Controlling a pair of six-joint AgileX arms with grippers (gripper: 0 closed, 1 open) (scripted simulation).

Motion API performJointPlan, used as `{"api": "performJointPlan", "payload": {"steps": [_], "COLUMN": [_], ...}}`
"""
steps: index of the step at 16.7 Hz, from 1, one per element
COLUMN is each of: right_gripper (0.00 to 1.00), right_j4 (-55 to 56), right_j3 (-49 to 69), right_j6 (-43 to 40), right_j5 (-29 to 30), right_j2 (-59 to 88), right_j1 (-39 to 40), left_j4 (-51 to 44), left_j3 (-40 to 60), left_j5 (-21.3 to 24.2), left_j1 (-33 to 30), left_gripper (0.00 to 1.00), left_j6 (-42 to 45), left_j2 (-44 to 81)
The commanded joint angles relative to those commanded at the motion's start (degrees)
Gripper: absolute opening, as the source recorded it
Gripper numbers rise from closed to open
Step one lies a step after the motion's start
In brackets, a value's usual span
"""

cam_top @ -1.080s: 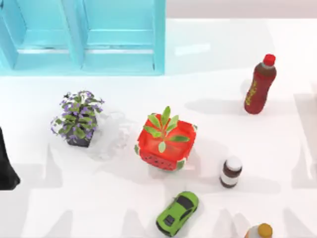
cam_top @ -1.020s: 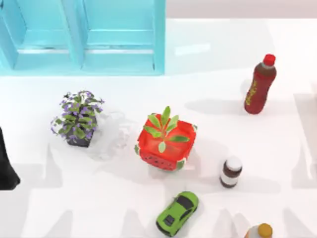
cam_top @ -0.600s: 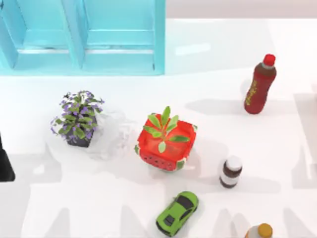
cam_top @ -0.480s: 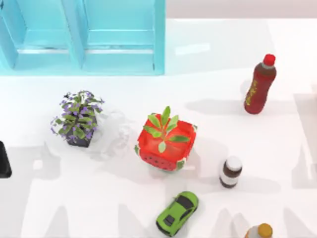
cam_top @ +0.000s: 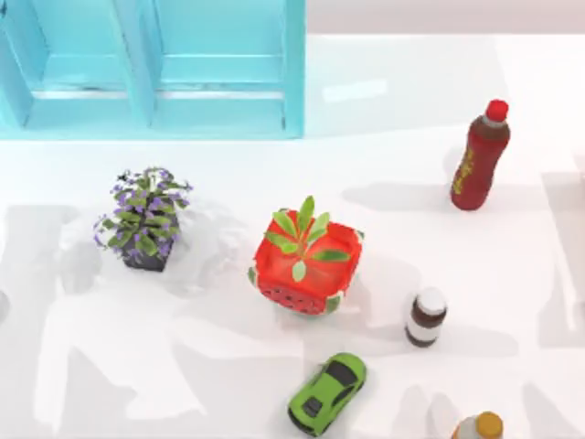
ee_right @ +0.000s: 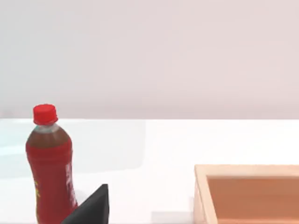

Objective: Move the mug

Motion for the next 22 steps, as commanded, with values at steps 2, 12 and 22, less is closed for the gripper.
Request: {"api": "performJointPlan", "payload": {"steps": [2,12,22], "right_gripper": [1.0,1.0,1.0], "right_j4": [0.0,0.0,0.0], "right_j3": [0.0,0.0,0.0], "right_j6": [0.0,0.0,0.0], "right_j5": [0.0,0.0,0.0], "right_j2": [0.0,0.0,0.0], "right_j1": [0.0,0.0,0.0], "left_j4": [-6.97,-29.55,-23.05], "left_j3": [7.91,33.54,28.61], "left_j5": [0.0,-0.02,-0.01], "left_j1": [1.12,4.75,4.76], "left_gripper": [1.0,1.0,1.0], "left_j6": [1.25,5.3,5.3], "left_j2": [9.78,41.45,43.66]}}
